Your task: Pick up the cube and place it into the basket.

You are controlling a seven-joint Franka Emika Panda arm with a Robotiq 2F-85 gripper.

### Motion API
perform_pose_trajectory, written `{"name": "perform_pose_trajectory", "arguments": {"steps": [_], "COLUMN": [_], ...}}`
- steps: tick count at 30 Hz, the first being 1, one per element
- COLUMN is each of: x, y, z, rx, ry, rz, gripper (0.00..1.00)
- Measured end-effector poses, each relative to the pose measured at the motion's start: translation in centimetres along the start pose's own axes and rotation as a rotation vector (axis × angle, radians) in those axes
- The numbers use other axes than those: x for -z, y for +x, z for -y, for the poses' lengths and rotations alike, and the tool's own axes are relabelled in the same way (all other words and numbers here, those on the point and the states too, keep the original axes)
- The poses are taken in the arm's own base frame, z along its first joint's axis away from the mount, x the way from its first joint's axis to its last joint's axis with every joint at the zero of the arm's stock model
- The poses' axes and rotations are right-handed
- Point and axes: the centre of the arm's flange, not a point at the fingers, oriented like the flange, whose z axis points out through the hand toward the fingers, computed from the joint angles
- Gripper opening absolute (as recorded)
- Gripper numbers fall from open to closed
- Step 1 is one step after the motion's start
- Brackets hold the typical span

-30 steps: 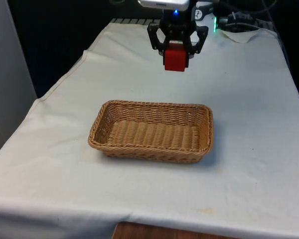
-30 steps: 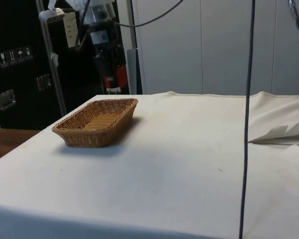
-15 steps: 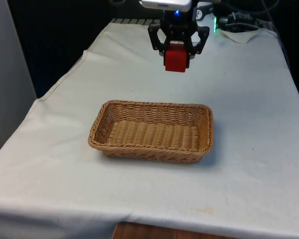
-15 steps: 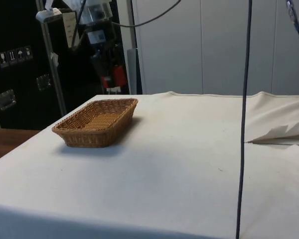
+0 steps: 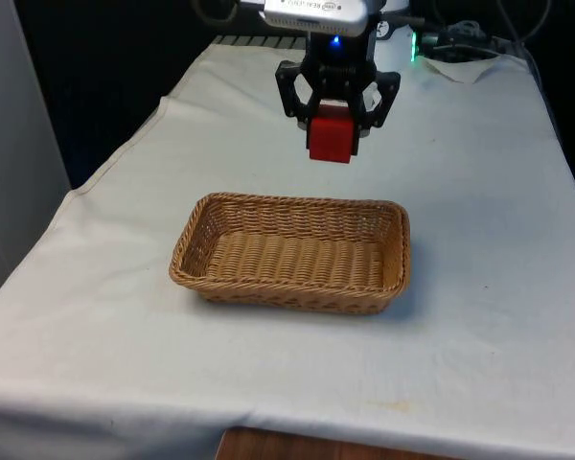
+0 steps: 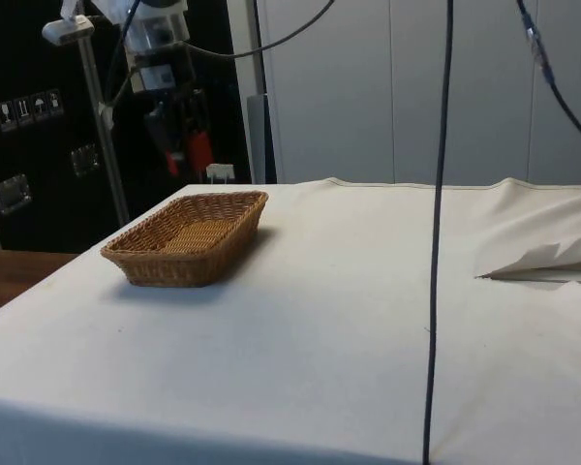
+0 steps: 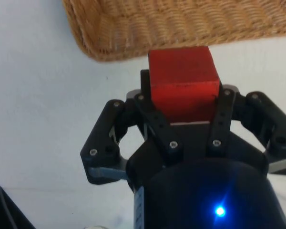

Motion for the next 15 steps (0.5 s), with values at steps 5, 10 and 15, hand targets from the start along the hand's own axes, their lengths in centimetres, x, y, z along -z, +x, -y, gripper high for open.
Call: {"name": "perform_pose_trajectory", "arguments": {"steps": [5, 10, 15], "x": [-0.5, -0.9, -1.7], "y": [1.9, 2.6, 3.4], "z": [0.2, 0.3, 0.3], "rx": [0.001, -0.001, -0.003], "ry": [-0.011, -0.017, -0.023], "rz": [-0.020, -0.030, -0.058], "gripper": [0.00, 0.00, 0.00]}}
